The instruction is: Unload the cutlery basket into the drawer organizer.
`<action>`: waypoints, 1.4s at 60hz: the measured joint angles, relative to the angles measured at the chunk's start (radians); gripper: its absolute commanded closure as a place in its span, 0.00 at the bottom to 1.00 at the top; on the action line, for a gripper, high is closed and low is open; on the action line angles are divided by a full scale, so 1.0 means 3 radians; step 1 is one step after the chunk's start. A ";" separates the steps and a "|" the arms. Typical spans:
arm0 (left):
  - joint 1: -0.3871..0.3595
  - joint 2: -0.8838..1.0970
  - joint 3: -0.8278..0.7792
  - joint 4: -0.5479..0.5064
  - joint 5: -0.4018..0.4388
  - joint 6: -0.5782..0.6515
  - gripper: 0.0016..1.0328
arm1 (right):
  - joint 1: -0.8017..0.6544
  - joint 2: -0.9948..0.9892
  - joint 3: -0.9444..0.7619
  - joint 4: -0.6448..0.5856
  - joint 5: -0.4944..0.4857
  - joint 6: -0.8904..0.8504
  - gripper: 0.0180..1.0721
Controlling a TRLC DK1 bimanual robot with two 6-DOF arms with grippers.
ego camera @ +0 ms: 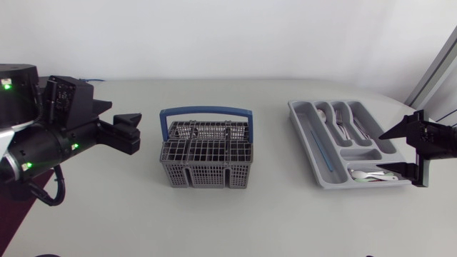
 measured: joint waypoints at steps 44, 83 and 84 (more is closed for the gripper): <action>0.0256 0.0154 -0.0006 0.0022 0.0014 0.0024 0.04 | 0.1137 -0.0829 -0.0745 0.0504 -0.0566 0.2033 0.06; 0.0534 0.1700 -0.0084 0.0623 0.0239 0.0141 0.04 | 0.2537 -0.0329 -0.1012 0.2076 0.0116 0.3662 0.06; 0.0519 0.1742 -0.0080 0.0633 0.0239 0.0141 0.04 | 0.2561 -0.0271 -0.1002 0.2102 0.0139 0.3671 0.06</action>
